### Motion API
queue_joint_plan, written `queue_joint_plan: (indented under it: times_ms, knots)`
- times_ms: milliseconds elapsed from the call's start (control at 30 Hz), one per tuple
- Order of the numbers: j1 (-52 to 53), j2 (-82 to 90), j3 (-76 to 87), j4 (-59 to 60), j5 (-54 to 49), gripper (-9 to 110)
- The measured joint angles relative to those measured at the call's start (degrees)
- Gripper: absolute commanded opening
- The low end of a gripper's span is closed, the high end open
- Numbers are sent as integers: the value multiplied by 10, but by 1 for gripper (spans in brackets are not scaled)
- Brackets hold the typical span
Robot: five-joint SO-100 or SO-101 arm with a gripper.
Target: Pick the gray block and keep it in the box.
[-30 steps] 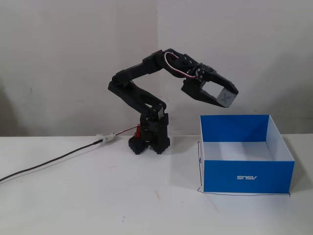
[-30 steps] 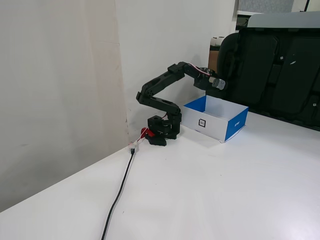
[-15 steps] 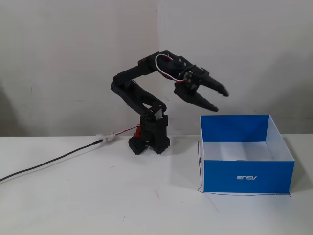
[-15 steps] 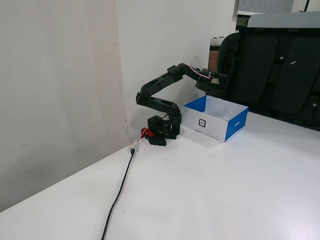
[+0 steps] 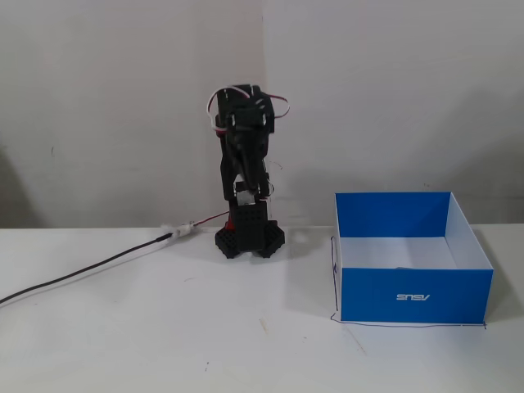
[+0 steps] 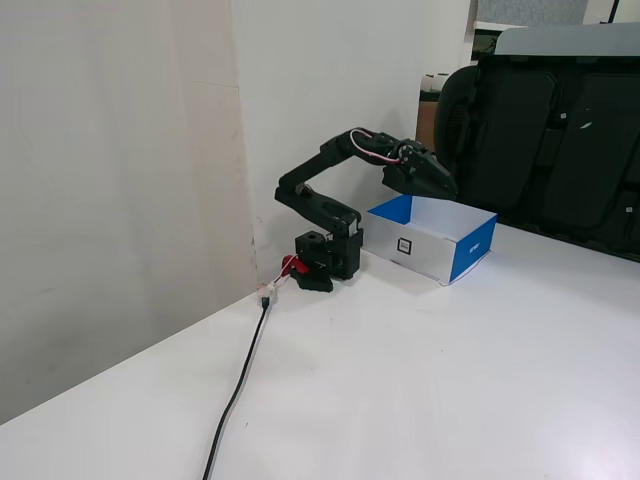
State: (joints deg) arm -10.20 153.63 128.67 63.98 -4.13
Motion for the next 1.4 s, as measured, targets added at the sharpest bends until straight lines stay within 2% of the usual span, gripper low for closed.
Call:
queue_joint_plan:
  times_ms: [200, 400, 567, 733, 867, 1100, 1133, 1400]
  knots:
    - [129, 21, 124, -109, -9, 0]
    - [127, 62, 250, -170, -12, 0]
    - [69, 233, 371, -142, -13, 0]
    - [55, 258, 403, -135, -13, 0]
    - [57, 340, 442, -69, -12, 0]
    - [73, 340, 477, -58, -12, 1]
    - [71, 340, 477, -58, -12, 4]
    - [69, 340, 477, -58, -12, 0]
